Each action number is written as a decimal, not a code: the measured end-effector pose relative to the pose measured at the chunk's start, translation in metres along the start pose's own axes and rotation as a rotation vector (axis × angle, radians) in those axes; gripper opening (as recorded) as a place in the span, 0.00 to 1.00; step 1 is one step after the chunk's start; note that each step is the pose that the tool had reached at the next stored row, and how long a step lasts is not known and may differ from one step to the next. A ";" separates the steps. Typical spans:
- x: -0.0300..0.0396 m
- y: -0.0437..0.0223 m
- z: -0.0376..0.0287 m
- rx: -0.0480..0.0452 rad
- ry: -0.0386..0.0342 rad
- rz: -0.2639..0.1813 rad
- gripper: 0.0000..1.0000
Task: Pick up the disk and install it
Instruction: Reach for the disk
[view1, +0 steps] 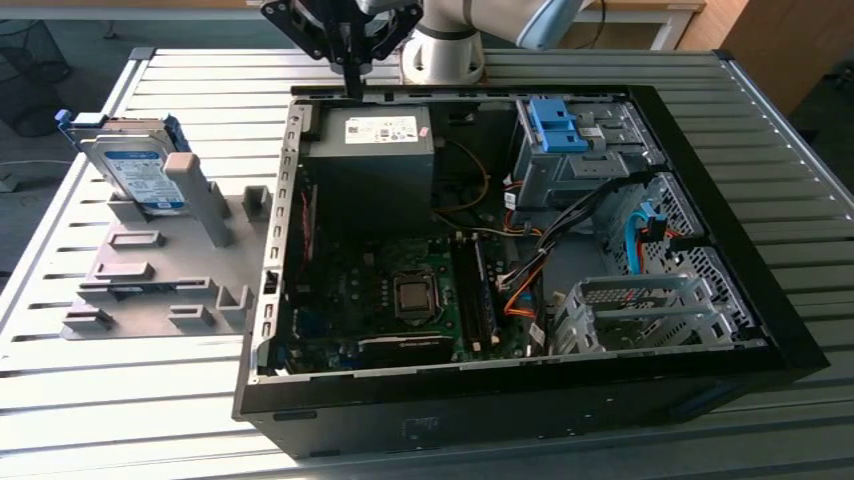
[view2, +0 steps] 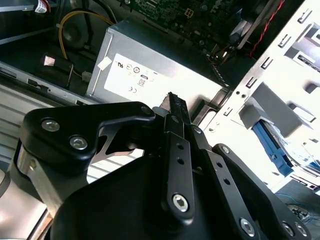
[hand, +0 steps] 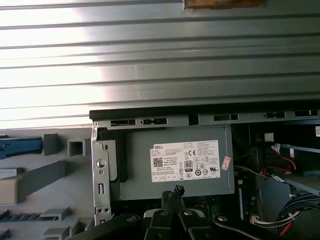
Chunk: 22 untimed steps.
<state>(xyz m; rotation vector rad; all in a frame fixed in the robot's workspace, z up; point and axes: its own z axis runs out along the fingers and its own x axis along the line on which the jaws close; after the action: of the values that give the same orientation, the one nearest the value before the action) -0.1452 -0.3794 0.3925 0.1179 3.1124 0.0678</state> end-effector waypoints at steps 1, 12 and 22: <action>0.0012 0.0002 0.0000 0.0000 0.0000 0.000 0.11; 0.0075 0.0001 0.0002 0.0001 0.0001 0.000 0.11; 0.0122 -0.0003 0.0013 0.0001 0.0001 0.000 0.11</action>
<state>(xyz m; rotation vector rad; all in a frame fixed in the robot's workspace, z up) -0.1574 -0.3787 0.3909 0.1180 3.1126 0.0675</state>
